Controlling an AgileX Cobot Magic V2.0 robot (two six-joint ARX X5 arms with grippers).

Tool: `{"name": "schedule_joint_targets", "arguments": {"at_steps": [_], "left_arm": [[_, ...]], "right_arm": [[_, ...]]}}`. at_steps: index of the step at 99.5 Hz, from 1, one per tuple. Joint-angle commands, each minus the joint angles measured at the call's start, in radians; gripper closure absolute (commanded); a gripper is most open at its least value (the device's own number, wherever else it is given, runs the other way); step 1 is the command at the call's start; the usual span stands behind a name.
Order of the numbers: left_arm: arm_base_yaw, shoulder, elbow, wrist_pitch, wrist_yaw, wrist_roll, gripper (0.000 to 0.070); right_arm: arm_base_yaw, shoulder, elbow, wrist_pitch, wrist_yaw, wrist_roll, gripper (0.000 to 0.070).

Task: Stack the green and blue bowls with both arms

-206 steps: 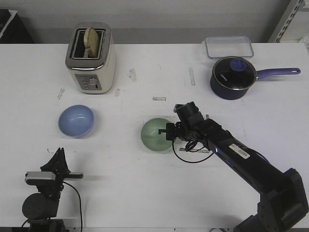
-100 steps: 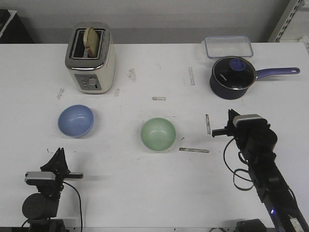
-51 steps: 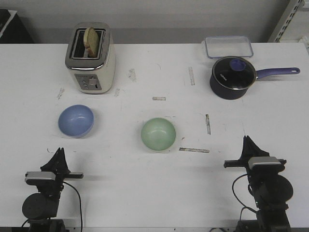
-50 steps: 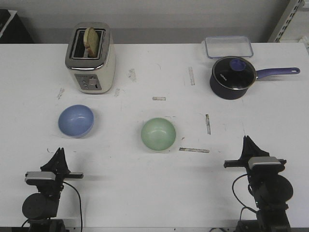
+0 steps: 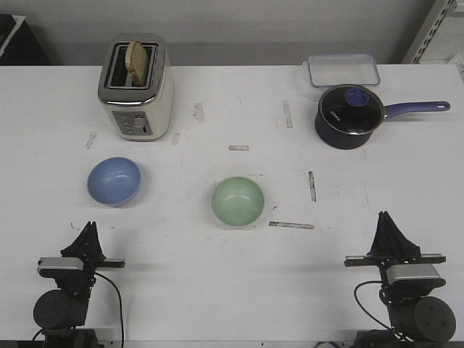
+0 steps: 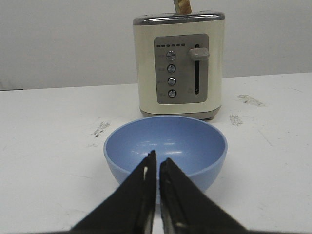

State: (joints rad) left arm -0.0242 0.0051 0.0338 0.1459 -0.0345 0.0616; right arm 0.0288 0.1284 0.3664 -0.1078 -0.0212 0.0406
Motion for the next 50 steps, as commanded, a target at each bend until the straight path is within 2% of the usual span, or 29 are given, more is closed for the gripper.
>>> {"name": "schedule_joint_targets", "arguments": {"at_steps": [1, 40, 50], "left_arm": [[0.001, -0.002, -0.021, 0.012, 0.001, 0.000, 0.0698], [0.001, -0.002, -0.021, 0.021, 0.000, -0.003, 0.0699], [0.001, -0.002, -0.019, 0.046, 0.000, -0.050, 0.0699]], "right_arm": [[-0.001, -0.003, 0.003, 0.008, 0.003, -0.008, 0.0692], [-0.001, -0.003, 0.003, 0.008, 0.003, -0.008, 0.0692], [-0.001, -0.003, 0.003, 0.008, 0.003, -0.008, 0.0692]]}}
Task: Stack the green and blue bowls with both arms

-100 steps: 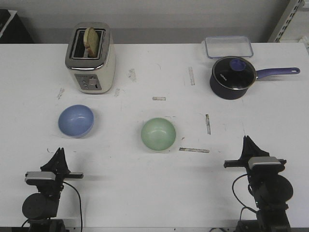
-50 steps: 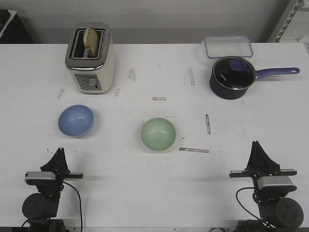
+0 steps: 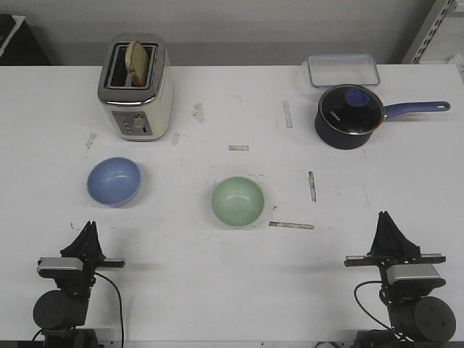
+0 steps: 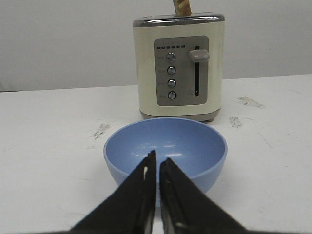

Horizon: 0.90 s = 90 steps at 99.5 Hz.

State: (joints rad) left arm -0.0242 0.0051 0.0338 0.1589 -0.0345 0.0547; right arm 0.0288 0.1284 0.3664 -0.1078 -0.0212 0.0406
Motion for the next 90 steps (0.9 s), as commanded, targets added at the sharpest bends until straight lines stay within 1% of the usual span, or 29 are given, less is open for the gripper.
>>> {"name": "schedule_joint_targets", "arguments": {"at_steps": [1, 9, 17, 24, 34, 46, 67, 79, 90], "left_arm": [[0.001, -0.002, -0.019, 0.036, 0.000, -0.050, 0.0699], [0.001, -0.002, -0.003, 0.063, 0.000, -0.111, 0.0699], [0.001, -0.001, 0.030, 0.050, 0.000, -0.135, 0.0699], [0.001, 0.005, 0.076, 0.006, 0.000, -0.132, 0.0699], [0.001, 0.032, 0.164, -0.103, -0.001, -0.103, 0.0699], [0.001, 0.092, 0.255, -0.164, -0.001, -0.092, 0.0699], [0.000, 0.309, 0.438, -0.185, 0.009, -0.100, 0.0699], [0.000, 0.473, 0.566, -0.233, 0.009, -0.100, 0.0699], [0.000, 0.621, 0.684, -0.310, 0.009, -0.100, 0.0699]], "right_arm": [[-0.001, -0.003, 0.003, 0.008, 0.003, -0.008, 0.0692], [-0.001, -0.003, 0.003, 0.008, 0.003, -0.008, 0.0692], [-0.001, -0.003, 0.003, 0.008, 0.003, -0.008, 0.0692], [-0.001, -0.003, 0.003, 0.008, 0.003, -0.008, 0.0692], [-0.001, -0.003, 0.003, 0.008, 0.003, -0.008, 0.0692], [-0.001, -0.003, 0.003, 0.008, 0.003, -0.008, 0.0692], [-0.001, -0.003, 0.004, 0.008, 0.003, -0.008, 0.0692], [-0.001, -0.003, 0.003, 0.008, 0.003, -0.008, 0.0692], [-0.001, -0.003, 0.003, 0.008, 0.003, -0.008, 0.0692]]}}
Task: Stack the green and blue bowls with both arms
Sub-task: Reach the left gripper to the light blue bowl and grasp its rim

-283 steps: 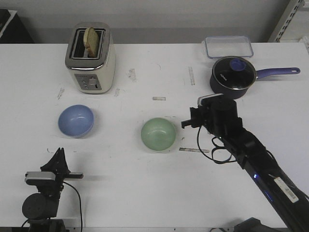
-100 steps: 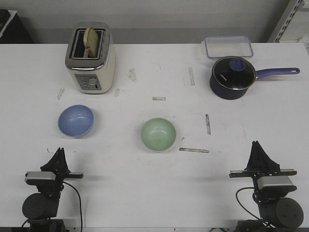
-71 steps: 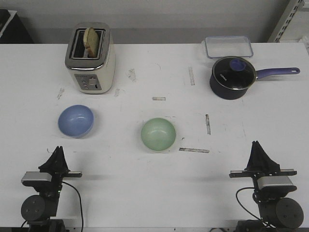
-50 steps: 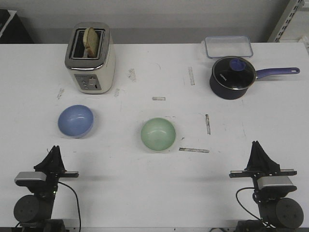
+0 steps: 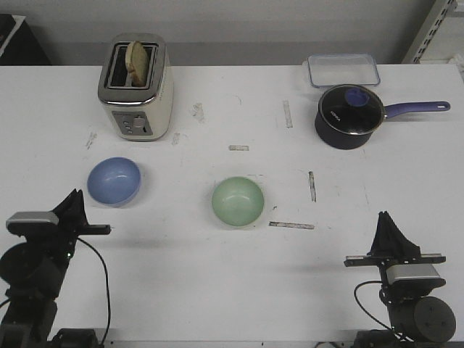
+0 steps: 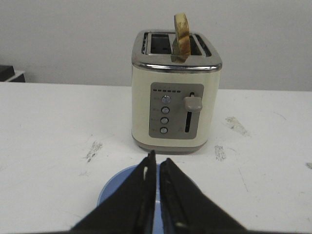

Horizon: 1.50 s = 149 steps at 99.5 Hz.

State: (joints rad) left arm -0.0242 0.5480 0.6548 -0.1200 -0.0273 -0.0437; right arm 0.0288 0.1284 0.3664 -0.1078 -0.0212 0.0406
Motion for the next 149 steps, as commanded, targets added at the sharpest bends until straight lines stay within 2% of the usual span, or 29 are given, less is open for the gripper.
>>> {"name": "schedule_joint_targets", "arguments": {"at_steps": [1, 18, 37, 47, 58, 72, 83, 88, 93, 104, 108, 111, 149], "left_arm": [[0.000, 0.091, 0.073, -0.039, 0.002, -0.002, 0.0699], [0.001, 0.284, 0.215, -0.184, 0.001, -0.011, 0.0699], [0.000, 0.453, 0.338, -0.347, 0.016, -0.100, 0.0699], [0.017, 0.533, 0.403, -0.427, 0.017, -0.114, 0.0699], [0.042, 0.615, 0.464, -0.502, 0.034, -0.188, 0.0699], [0.094, 0.720, 0.542, -0.598, 0.151, -0.257, 0.0699], [0.153, 0.787, 0.589, -0.636, 0.297, -0.260, 0.0698], [0.180, 0.809, 0.601, -0.642, 0.333, -0.261, 0.0694], [0.205, 0.827, 0.604, -0.641, 0.341, -0.262, 0.0646], [0.265, 0.867, 0.604, -0.644, 0.339, -0.264, 0.0358], [0.282, 0.881, 0.604, -0.642, 0.339, -0.263, 0.0281], [0.293, 0.889, 0.604, -0.642, 0.339, -0.263, 0.0249], [0.318, 1.038, 0.604, -0.548, 0.339, -0.256, 0.0251]], "right_arm": [[-0.001, -0.003, 0.003, 0.008, 0.003, -0.008, 0.0692], [-0.001, -0.003, 0.004, 0.008, 0.003, -0.008, 0.0692], [-0.001, -0.003, 0.003, 0.008, 0.003, -0.008, 0.0692], [-0.001, -0.003, 0.004, 0.008, 0.003, -0.008, 0.0692], [-0.001, -0.003, 0.004, 0.008, 0.003, -0.008, 0.0692], [-0.001, -0.003, 0.004, 0.008, 0.003, -0.008, 0.0692], [-0.001, -0.003, 0.004, 0.008, 0.003, -0.008, 0.0692], [-0.001, -0.003, 0.004, 0.008, 0.003, -0.008, 0.0692], [-0.001, -0.003, 0.003, 0.008, 0.003, -0.008, 0.0692], [-0.001, -0.003, 0.004, 0.008, 0.003, -0.008, 0.0692], [-0.001, -0.003, 0.004, 0.008, 0.003, -0.008, 0.0692], [-0.001, -0.003, 0.003, 0.008, 0.003, -0.008, 0.0692], [-0.001, -0.003, 0.003, 0.008, 0.003, -0.008, 0.0692]]}}
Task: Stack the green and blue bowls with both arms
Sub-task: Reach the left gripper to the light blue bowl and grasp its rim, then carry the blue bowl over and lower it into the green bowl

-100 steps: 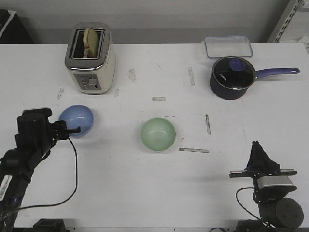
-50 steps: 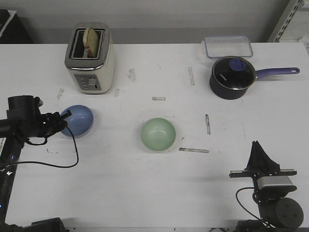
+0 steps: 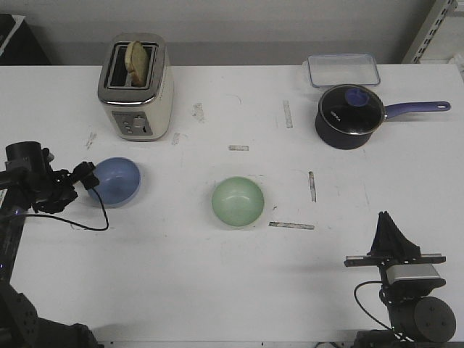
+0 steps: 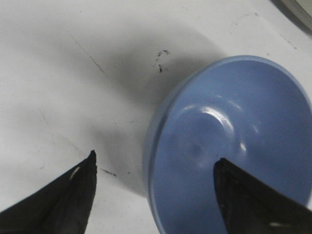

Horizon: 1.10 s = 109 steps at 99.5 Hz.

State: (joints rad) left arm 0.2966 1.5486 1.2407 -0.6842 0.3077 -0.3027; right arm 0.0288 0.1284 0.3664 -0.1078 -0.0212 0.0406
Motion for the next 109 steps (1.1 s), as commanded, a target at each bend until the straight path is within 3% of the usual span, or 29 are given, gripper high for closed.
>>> {"name": "schedule_joint_targets", "arguments": {"at_steps": [1, 21, 55, 70, 85, 109], "left_arm": [[-0.004, 0.042, 0.018, 0.021, 0.004, 0.003, 0.0252], [-0.024, 0.115, 0.018, 0.059, 0.002, 0.003, 0.0276], [-0.053, 0.166, 0.019, 0.081, 0.000, 0.003, 0.0700], [-0.072, 0.142, 0.036, 0.062, 0.000, 0.002, 0.0699], [-0.111, 0.134, 0.118, -0.070, 0.000, 0.003, 0.0699], [-0.310, 0.134, 0.260, -0.167, 0.000, -0.003, 0.0699]], "right_arm": [[-0.001, -0.003, 0.003, 0.008, 0.003, -0.008, 0.0692], [-0.001, -0.003, 0.003, 0.008, 0.003, -0.008, 0.0692], [-0.001, -0.003, 0.003, 0.008, 0.003, -0.008, 0.0692], [-0.001, -0.003, 0.004, 0.008, 0.003, -0.008, 0.0692], [-0.001, -0.003, 0.003, 0.008, 0.003, -0.008, 0.0692], [-0.001, -0.003, 0.003, 0.008, 0.003, -0.008, 0.0692]]}}
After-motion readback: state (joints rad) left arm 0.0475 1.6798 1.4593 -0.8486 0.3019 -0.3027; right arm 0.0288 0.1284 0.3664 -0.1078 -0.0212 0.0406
